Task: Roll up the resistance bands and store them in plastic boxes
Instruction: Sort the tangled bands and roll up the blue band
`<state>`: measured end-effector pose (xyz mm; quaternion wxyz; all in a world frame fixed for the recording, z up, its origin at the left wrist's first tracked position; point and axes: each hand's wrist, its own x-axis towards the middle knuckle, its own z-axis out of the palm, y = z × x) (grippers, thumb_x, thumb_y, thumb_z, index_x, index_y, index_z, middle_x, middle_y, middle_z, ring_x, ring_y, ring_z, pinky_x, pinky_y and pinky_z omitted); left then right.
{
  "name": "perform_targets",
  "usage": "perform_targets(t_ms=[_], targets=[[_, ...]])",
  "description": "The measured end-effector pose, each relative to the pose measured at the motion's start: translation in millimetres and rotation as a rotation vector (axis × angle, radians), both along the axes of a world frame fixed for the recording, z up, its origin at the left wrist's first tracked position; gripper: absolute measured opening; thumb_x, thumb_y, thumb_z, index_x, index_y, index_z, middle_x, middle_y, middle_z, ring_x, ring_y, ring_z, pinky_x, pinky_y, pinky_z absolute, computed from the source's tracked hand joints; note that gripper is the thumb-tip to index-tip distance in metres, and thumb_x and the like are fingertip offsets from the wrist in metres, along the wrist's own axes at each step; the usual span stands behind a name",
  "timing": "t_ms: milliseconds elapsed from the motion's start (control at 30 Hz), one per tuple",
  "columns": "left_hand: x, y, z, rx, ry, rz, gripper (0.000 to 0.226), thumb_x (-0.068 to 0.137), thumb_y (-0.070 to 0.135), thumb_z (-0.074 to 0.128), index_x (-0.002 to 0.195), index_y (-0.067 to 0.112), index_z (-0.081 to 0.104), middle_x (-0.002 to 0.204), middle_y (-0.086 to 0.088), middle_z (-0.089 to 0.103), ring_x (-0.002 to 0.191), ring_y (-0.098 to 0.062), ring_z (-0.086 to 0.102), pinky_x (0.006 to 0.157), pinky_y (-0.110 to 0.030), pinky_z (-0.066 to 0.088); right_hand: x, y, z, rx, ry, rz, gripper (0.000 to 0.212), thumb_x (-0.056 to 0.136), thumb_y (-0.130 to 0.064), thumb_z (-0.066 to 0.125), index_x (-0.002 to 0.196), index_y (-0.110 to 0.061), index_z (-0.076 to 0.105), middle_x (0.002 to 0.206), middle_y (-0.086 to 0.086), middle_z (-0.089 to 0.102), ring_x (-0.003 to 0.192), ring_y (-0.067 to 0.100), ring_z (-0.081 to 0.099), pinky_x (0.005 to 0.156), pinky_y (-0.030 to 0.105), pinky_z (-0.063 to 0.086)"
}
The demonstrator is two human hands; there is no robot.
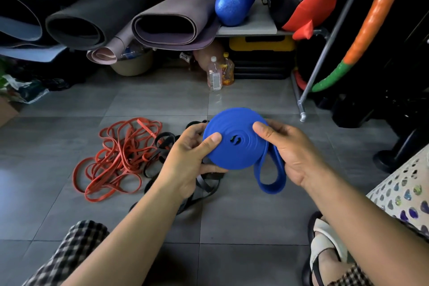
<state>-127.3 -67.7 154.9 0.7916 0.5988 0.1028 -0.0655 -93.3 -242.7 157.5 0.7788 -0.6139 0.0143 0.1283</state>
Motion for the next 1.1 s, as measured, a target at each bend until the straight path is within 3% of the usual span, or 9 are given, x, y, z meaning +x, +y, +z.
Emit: perform_targets(t_ms=[167,233,433,600,700,800,933,1000,1100], targets=[[-1.3,-10.1,-1.5,-0.161,0.010,0.104,0.028,0.073,0.021,0.064,0.099,0.014,0.056,0.097,-0.005,0.063,0.083,-0.023,0.069,0.062,-0.044,0.059,0.3,12.4,-3.3,0.056,0.028,-0.107,0.034,0.083,-0.036,0.054,0.102,-0.011,0.068,0.099,0.005,0.072,0.091,0.017,0.067,0.080,0.031,0.055],[-1.9,-11.7,-3.2,-0.219,0.025,0.131,0.022,0.080,0.017,0.062,0.100,0.013,0.054,0.095,-0.004,0.064,0.083,-0.024,0.069,0.059,-0.041,0.059,0.4,16.0,-3.8,0.049,0.068,-0.143,0.037,0.091,-0.038,0.047,0.109,-0.010,0.065,0.106,0.007,0.069,0.098,0.017,0.065,0.083,0.030,0.054],[-10.4,-32.0,-16.6,-0.314,0.116,0.227,0.029,0.086,0.014,0.058,0.113,0.010,0.047,0.120,-0.014,0.060,0.104,-0.031,0.063,0.064,-0.038,0.059,-4.5,31.8,-10.7,-0.044,0.124,-0.308,0.037,0.097,-0.038,0.040,0.116,-0.014,0.061,0.115,0.003,0.065,0.105,0.017,0.061,0.092,0.034,0.049],[-20.5,-44.6,-26.9,-0.388,0.193,0.104,0.028,0.090,0.020,0.055,0.115,0.013,0.047,0.122,-0.010,0.062,0.101,-0.032,0.065,0.085,-0.049,0.053,-2.3,34.9,-11.2,0.005,0.157,-0.373,0.031,0.097,-0.044,0.036,0.093,-0.029,0.063,0.106,-0.002,0.066,0.101,0.017,0.062,0.089,0.035,0.050],[-19.8,-44.0,-24.4,-0.468,0.198,0.080,0.027,0.093,0.021,0.051,0.118,0.013,0.046,0.108,-0.012,0.069,0.091,-0.037,0.068,0.083,-0.048,0.055,-2.5,35.9,-9.9,0.069,0.160,-0.360,0.032,0.097,-0.044,0.036,0.090,-0.026,0.061,0.087,-0.007,0.067,0.082,0.011,0.063,0.079,0.030,0.051],[-20.2,-43.9,-23.4,-0.534,0.217,0.055,0.030,0.095,0.025,0.047,0.123,0.015,0.041,0.114,-0.016,0.065,0.094,-0.040,0.066,0.083,-0.048,0.054,-0.6,35.6,-10.2,0.106,0.133,-0.340,0.030,0.097,-0.040,0.036,0.089,-0.023,0.060,0.075,-0.011,0.066,0.071,0.005,0.063,0.066,0.023,0.050],[-21.3,-44.2,-24.6,-0.613,0.213,0.021,0.034,0.097,0.026,0.042,0.129,0.016,0.035,0.118,-0.021,0.062,0.096,-0.043,0.065,0.077,-0.049,0.056,-0.7,37.7,-8.7,0.194,0.111,-0.329,0.022,0.093,-0.020,0.038,0.088,-0.019,0.060,0.079,-0.007,0.067,0.076,0.010,0.063,0.072,0.024,0.050],[-19.6,-44.0,-24.3,-0.615,0.182,0.066,0.032,0.096,0.024,0.044,0.126,0.015,0.037,0.119,-0.021,0.061,0.094,-0.042,0.065,0.073,-0.047,0.057,-2.3,38.8,-10.8,0.171,0.065,-0.375,0.018,0.088,-0.011,0.038,0.091,-0.017,0.055,0.084,-0.006,0.065,0.079,0.011,0.061,0.066,0.020,0.050],[-18.1,-44.0,-22.6,-0.607,0.159,0.146,0.024,0.095,0.020,0.046,0.117,0.014,0.042,0.122,-0.020,0.059,0.093,-0.041,0.066,0.065,-0.043,0.058,-5.2,39.7,-16.7,0.013,-0.023,-0.348,0.008,0.083,-0.013,0.046,0.088,-0.019,0.049,0.086,-0.004,0.059,0.076,0.007,0.056,0.056,0.011,0.047]])
